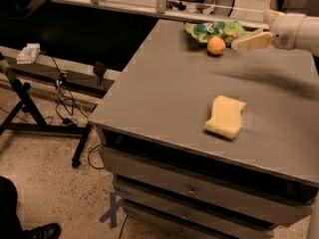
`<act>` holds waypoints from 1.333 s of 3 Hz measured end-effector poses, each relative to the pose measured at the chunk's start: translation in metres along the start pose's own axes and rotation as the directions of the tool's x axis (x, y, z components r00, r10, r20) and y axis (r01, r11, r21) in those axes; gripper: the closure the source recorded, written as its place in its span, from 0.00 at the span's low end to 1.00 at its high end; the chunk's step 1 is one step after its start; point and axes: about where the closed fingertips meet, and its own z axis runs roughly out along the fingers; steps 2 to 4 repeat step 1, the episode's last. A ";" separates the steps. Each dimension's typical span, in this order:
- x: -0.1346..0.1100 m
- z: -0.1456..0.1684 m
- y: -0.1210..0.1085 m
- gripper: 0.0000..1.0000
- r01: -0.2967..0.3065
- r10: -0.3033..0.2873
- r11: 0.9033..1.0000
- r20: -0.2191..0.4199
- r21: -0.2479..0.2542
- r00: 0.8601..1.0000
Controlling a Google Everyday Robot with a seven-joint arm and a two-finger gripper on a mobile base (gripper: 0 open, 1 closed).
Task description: Move orange near green rice chip bag
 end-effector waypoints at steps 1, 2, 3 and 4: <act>-0.005 -0.056 -0.005 0.00 -0.037 0.037 0.999 -0.013 0.012 0.999; -0.005 -0.056 -0.005 0.00 -0.037 0.037 0.999 -0.013 0.012 0.999; -0.005 -0.056 -0.005 0.00 -0.037 0.037 0.999 -0.013 0.012 0.999; -0.005 -0.056 -0.005 0.00 -0.037 0.037 0.999 -0.013 0.012 0.999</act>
Offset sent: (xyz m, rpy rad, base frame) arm 0.0000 0.0000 0.0000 0.0000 0.0000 0.0000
